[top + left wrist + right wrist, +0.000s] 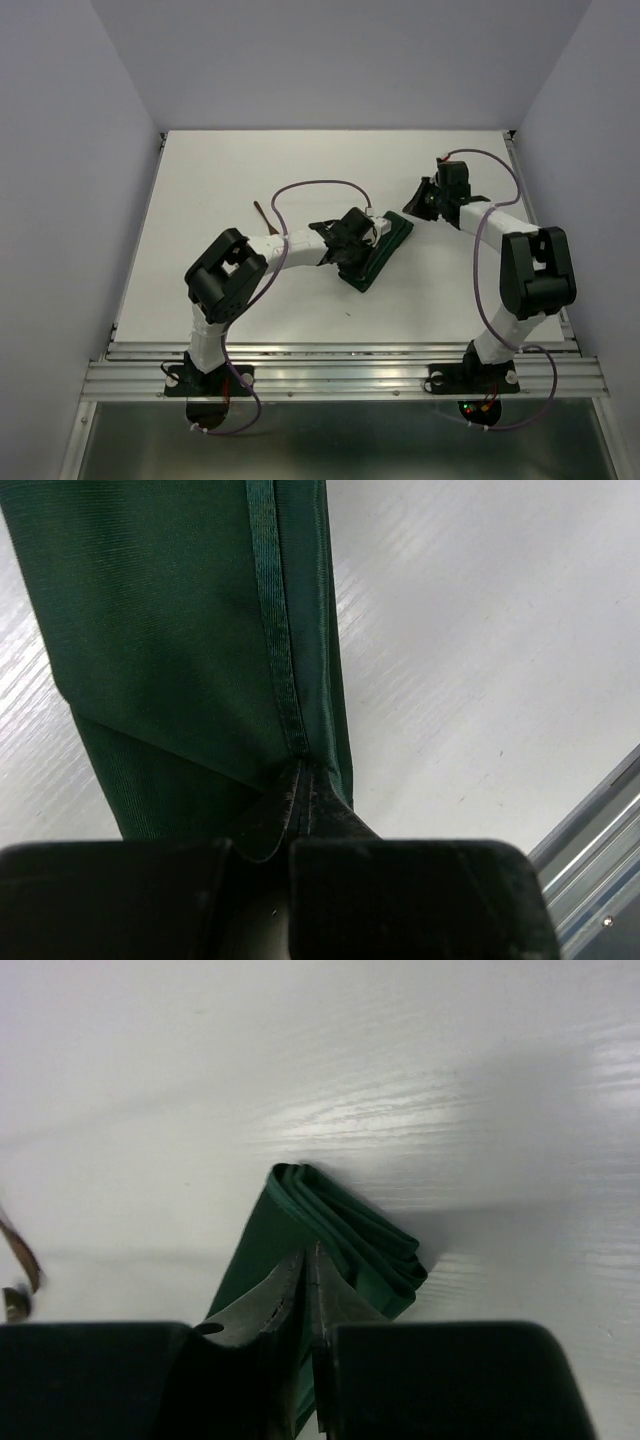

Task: Fold the napkin into a case and place the utensils inside
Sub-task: Smooth out the smaller rectangle-folded napkin at the center of the board, then move the smaller rectangle folded napkin to the center of the board.

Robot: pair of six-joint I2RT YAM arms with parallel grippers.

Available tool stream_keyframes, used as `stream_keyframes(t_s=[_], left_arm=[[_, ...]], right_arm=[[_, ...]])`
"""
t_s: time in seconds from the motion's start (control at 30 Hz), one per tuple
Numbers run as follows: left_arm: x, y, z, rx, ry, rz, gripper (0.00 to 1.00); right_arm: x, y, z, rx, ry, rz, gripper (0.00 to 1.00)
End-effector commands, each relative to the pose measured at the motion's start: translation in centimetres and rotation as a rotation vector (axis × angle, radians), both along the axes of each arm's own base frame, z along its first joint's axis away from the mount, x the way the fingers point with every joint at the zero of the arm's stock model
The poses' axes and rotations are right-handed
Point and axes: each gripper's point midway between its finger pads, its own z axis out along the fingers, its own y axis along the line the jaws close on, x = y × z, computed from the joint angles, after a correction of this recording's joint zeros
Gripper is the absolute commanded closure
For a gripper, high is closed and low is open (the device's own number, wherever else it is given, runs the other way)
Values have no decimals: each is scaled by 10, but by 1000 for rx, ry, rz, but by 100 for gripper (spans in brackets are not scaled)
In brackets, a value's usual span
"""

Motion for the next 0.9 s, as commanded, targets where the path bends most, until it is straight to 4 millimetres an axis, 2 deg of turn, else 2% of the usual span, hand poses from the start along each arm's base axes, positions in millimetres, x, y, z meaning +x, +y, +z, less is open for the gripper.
stream_keyframes(t_s=[0.0, 0.1, 0.17, 0.23, 0.27, 0.4, 0.47, 0.5, 0.57, 0.63, 0.7, 0.77, 0.87], left_arm=[[11, -1, 65, -40, -111, -13, 100], [20, 3, 77, -29, -161, 9, 99], [25, 5, 74, -16, -161, 20, 99], [29, 2, 72, -15, -153, 27, 100], [29, 2, 72, -14, -152, 27, 100], [35, 2, 90, -40, -188, 55, 99], [43, 8, 100, -39, -213, 97, 79], [48, 10, 106, -45, -229, 113, 64], [50, 12, 115, -73, -236, 115, 50], [57, 19, 122, -86, -258, 114, 40], [64, 25, 118, -61, -271, 123, 39], [79, 34, 115, -15, -304, 168, 44], [98, 39, 127, 16, -378, 236, 46]], right_arm=[[14, -28, 55, 0, -144, -76, 88], [15, -47, 50, -6, -132, -143, 88], [18, -50, 37, 8, -93, -167, 88], [26, -50, 30, 7, -68, -169, 89], [26, -50, 11, 3, -12, -177, 89], [29, -39, -13, 34, 57, -120, 90], [26, -33, -18, 56, 74, -93, 90], [25, -31, -19, 68, 73, -85, 89], [22, -30, -21, 76, 73, -89, 89], [17, -30, -25, 78, 80, -89, 89], [15, -28, -28, 89, 87, -85, 89], [10, -21, -29, 129, 102, -62, 89], [4, -13, -29, 146, 107, -44, 89]])
